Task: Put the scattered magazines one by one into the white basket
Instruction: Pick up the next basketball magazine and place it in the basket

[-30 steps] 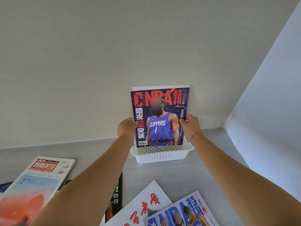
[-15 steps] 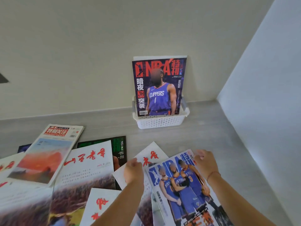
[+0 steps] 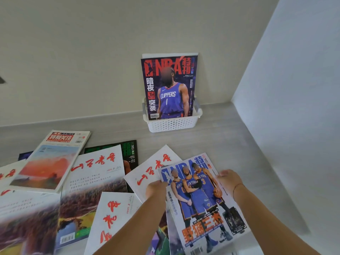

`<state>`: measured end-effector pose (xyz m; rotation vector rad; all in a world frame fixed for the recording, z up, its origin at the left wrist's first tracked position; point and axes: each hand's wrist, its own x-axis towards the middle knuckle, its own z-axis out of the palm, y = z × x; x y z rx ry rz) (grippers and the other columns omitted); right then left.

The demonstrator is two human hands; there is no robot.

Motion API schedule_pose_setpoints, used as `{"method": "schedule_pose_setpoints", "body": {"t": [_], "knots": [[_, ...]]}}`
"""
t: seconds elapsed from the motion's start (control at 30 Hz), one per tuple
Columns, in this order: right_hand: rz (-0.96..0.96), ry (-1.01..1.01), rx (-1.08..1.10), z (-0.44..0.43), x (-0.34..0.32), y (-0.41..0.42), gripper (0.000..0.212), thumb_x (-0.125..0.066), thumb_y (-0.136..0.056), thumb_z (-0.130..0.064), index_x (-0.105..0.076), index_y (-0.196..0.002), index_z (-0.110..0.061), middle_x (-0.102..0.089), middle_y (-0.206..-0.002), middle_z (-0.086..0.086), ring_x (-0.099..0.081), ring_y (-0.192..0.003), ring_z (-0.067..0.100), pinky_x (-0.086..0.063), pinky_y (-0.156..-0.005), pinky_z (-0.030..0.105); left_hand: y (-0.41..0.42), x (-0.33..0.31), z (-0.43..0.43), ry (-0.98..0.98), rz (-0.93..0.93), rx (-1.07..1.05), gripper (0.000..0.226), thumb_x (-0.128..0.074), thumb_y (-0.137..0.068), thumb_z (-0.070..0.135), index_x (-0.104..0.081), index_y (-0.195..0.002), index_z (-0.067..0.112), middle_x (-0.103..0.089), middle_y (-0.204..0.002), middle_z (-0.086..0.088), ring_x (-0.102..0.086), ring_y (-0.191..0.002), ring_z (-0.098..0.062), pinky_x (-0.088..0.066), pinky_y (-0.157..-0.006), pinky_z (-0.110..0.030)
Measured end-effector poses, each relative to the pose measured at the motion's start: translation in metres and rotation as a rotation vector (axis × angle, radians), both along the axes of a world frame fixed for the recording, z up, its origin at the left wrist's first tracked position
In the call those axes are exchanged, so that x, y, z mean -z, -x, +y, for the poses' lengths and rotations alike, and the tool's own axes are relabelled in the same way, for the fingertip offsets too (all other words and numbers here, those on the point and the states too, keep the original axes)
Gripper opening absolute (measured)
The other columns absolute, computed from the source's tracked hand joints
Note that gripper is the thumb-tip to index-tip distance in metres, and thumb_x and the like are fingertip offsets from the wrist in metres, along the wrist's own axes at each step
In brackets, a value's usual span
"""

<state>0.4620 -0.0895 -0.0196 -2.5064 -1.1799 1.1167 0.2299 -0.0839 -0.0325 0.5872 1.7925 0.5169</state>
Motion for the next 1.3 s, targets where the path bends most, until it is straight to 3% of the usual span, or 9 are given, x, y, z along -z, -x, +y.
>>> {"method": "schedule_pose_setpoints", "body": {"t": [0.13, 0.23, 0.33, 0.5, 0.6, 0.7, 0.8, 0.93, 1.3], "knots": [[0.190, 0.027, 0.096, -0.002, -0.002, 0.006, 0.022, -0.050, -0.092, -0.015, -0.064, -0.086, 0.000, -0.069, -0.101, 0.025, -0.067, -0.096, 0.036, -0.052, -0.089, 0.041, -0.006, -0.004, -0.011, -0.052, 0.020, 0.024, 0.017, -0.061, -0.088, 0.023, -0.059, -0.103, 0.015, -0.068, -0.095, -0.009, -0.065, -0.080, -0.022, -0.056, -0.066, -0.036], [0.285, -0.006, 0.123, -0.008, -0.002, 0.006, 0.018, -0.055, -0.091, -0.019, -0.061, -0.087, -0.003, -0.072, -0.089, 0.019, -0.069, -0.085, 0.035, -0.054, -0.076, 0.037, -0.004, -0.003, -0.024, -0.054, 0.032, 0.075, 0.020, -0.058, -0.090, 0.026, -0.055, -0.108, 0.017, -0.065, -0.094, -0.005, -0.061, -0.077, -0.016, -0.047, -0.055, -0.025], [0.480, -0.031, 0.148, -0.016, -0.002, 0.001, 0.013, -0.052, -0.094, -0.013, -0.058, -0.090, -0.003, -0.069, -0.077, 0.014, -0.065, -0.067, 0.028, -0.055, -0.070, 0.038, 0.001, -0.004, -0.026, -0.065, 0.001, 0.051, 0.018, -0.056, -0.092, 0.023, -0.057, -0.109, 0.016, -0.065, -0.094, -0.006, -0.063, -0.083, -0.019, -0.051, -0.061, -0.027], [0.500, -0.035, 0.082, -0.019, 0.007, -0.001, 0.021, -0.046, -0.094, -0.004, -0.064, -0.100, 0.005, -0.062, -0.090, 0.020, -0.057, -0.085, 0.029, -0.045, -0.096, 0.053, 0.013, -0.017, 0.008, -0.194, -0.133, -0.019, 0.017, -0.055, -0.092, 0.018, -0.064, -0.107, 0.016, -0.071, -0.091, -0.010, -0.068, -0.086, -0.025, -0.056, -0.075, -0.038], [0.492, -0.171, 0.164, -0.007, 0.001, 0.008, 0.022, -0.047, -0.091, -0.006, -0.066, -0.083, -0.008, -0.064, -0.080, 0.011, -0.057, -0.074, 0.023, -0.052, -0.072, 0.036, 0.023, -0.031, 0.034, -0.263, -0.204, 0.026, 0.018, -0.053, -0.094, 0.019, -0.066, -0.105, 0.014, -0.075, -0.082, -0.012, -0.069, -0.087, -0.022, -0.053, -0.084, -0.039], [0.641, -0.340, 0.290, 0.018, -0.010, 0.019, 0.027, -0.049, -0.090, -0.001, -0.064, -0.071, -0.012, -0.066, -0.073, 0.008, -0.059, -0.066, 0.019, -0.049, -0.062, 0.028, 0.028, -0.037, 0.049, -0.304, -0.111, 0.159, 0.021, -0.046, -0.097, 0.023, -0.065, -0.096, 0.016, -0.069, -0.062, 0.001, -0.058, -0.067, -0.012, -0.040, -0.057, -0.025], [0.764, -0.470, 0.324, 0.052, -0.027, 0.027, 0.021, -0.049, -0.090, 0.001, -0.065, -0.081, -0.007, -0.068, -0.082, 0.012, -0.062, -0.076, 0.024, -0.052, -0.077, 0.041, 0.035, -0.046, 0.068, -0.348, 0.025, 0.172, 0.017, -0.042, -0.095, 0.015, -0.059, -0.093, 0.015, -0.057, -0.070, -0.005, -0.044, -0.058, -0.015, -0.037, -0.055, -0.025], [0.850, -0.611, 0.277, 0.110, -0.062, 0.037, 0.026, -0.046, -0.090, 0.005, -0.066, -0.082, -0.010, -0.066, -0.078, 0.010, -0.060, -0.071, 0.022, -0.050, -0.076, 0.037, 0.042, -0.081, 0.119, -0.504, -0.018, 0.129, 0.021, -0.044, -0.095, 0.010, -0.061, -0.086, 0.017, -0.069, -0.092, -0.017, -0.065, -0.080, -0.031, -0.053, -0.077, -0.043], [0.417, -0.856, 0.013, 0.252, -0.141, 0.023, 0.016, -0.057, -0.087, -0.004, -0.070, -0.095, -0.009, -0.061, -0.071, -0.006, -0.049, -0.059, -0.002, -0.038, -0.051, -0.001, 0.041, -0.162, 0.258, -0.807, -0.048, -0.037, 0.026, -0.058, -0.085, 0.002, -0.073, -0.088, 0.024, -0.069, -0.076, 0.007, -0.062, -0.071, -0.016, -0.055, -0.079, -0.037]]}}
